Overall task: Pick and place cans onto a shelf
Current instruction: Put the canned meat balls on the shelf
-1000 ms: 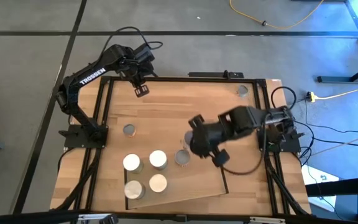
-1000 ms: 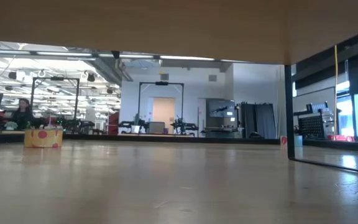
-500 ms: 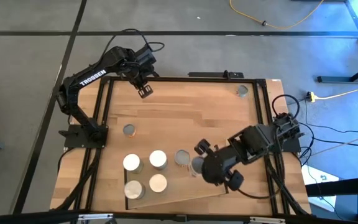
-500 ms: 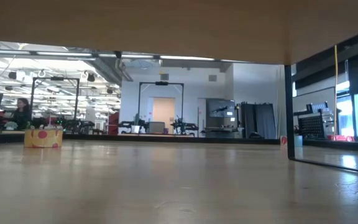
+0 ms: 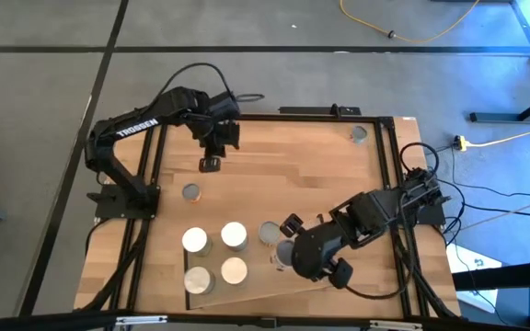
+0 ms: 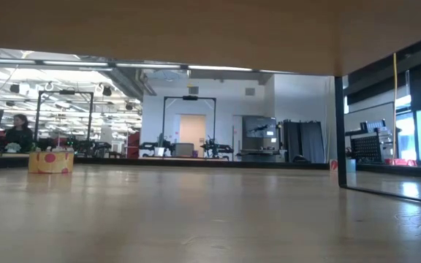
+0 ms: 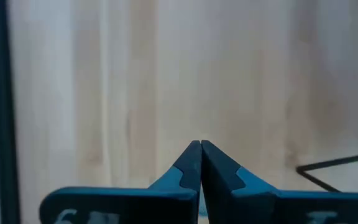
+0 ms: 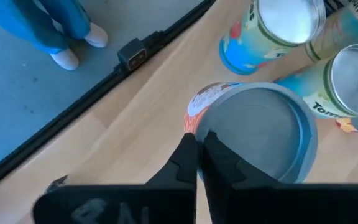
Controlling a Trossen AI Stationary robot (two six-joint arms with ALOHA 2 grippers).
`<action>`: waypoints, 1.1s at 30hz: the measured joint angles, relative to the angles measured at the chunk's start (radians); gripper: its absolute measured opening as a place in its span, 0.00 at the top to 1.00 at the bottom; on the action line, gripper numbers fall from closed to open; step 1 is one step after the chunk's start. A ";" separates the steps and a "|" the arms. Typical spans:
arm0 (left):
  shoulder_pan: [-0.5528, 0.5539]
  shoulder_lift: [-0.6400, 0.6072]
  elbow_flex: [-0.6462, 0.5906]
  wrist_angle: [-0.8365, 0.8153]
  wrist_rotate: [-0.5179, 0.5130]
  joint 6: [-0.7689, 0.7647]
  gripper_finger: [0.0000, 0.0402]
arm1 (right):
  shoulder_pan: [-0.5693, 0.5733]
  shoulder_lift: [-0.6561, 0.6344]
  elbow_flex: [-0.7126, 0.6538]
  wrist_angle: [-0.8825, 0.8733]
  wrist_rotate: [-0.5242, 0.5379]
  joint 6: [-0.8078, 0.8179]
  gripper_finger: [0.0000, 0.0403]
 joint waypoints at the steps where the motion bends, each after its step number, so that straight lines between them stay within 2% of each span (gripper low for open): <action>1: -0.013 0.000 0.000 0.010 0.019 0.012 1.00 | -0.004 0.000 -0.015 0.017 -0.002 0.000 0.98; 13: -0.110 -0.105 0.000 0.137 0.218 0.087 1.00 | -0.019 0.001 -0.187 0.148 -0.003 0.026 0.98; 22: -0.153 -0.158 0.001 0.159 0.206 0.079 1.00 | -0.019 0.002 -0.296 0.289 -0.037 0.024 0.98; 33: -0.168 -0.164 0.001 0.164 0.164 0.069 1.00 | -0.019 0.001 -0.337 0.309 -0.082 0.003 0.98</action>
